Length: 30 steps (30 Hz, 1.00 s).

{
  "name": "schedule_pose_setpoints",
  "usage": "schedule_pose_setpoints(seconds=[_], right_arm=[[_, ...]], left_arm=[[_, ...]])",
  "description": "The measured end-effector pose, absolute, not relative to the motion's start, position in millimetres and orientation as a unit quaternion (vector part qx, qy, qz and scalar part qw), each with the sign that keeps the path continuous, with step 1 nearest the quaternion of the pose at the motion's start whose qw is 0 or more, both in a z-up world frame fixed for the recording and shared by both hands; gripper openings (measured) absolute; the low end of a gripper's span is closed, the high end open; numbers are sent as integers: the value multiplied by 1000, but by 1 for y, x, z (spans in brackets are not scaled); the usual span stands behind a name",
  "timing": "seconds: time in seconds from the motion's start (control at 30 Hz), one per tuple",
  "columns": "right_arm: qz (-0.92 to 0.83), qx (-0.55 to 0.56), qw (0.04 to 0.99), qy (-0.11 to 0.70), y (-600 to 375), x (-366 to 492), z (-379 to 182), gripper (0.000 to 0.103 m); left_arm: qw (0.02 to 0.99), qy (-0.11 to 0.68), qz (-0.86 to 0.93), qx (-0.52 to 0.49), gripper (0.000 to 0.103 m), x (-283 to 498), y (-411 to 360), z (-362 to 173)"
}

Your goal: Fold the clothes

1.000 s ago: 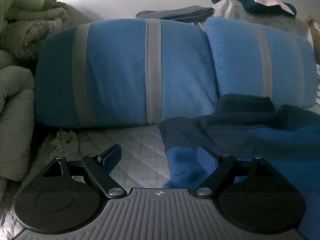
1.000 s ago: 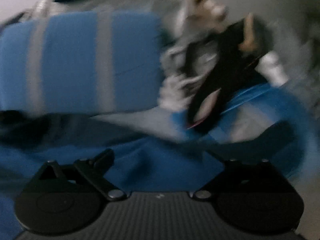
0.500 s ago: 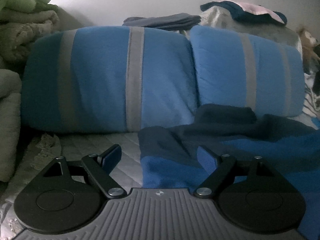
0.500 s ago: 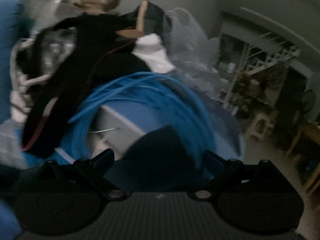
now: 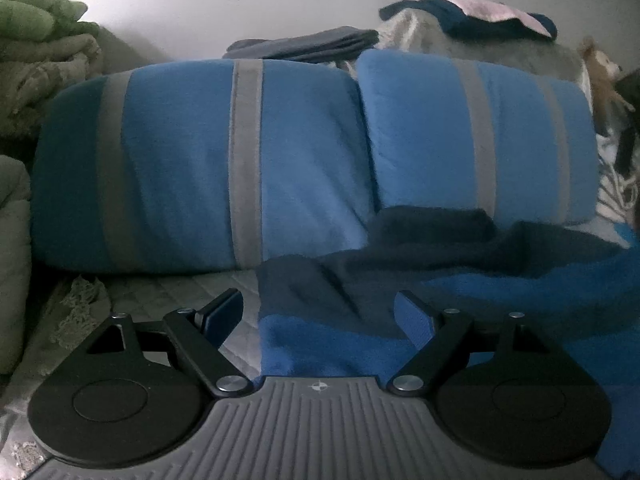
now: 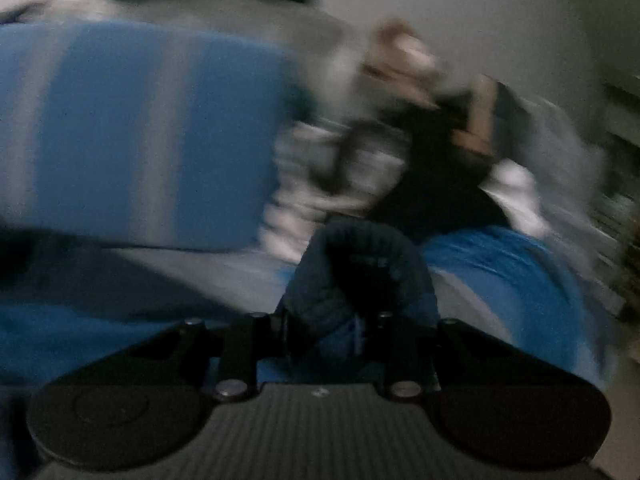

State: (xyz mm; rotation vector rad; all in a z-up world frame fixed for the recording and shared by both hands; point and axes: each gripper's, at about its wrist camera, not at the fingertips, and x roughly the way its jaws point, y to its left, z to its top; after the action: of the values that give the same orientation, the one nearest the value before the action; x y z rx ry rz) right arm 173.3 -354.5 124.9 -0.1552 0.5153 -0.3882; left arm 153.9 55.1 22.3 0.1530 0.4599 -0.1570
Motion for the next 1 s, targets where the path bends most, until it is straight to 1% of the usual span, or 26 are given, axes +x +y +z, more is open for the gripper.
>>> schedule_pose_setpoints(seconds=[0.2,0.57,0.77,0.97,1.0], right_arm=[[7,-115,965,237,-223,166,136,29],[107,-133,948,270,-171,161,119,29],[159,-142,934,287,-143,159,110,29],[176,-195,929,261,-126,143,103,30],[179,-205,928,256,-124,140,102,32]], left_arm=[[963,246,-105,38,83,153,53,19],[956,250,-143,53,83,145,40,10],[954,252,-165,9,83,147,45,17],[949,266,-163,-28,83,151,51,14],[949,270,-161,-37,83,152,53,14]])
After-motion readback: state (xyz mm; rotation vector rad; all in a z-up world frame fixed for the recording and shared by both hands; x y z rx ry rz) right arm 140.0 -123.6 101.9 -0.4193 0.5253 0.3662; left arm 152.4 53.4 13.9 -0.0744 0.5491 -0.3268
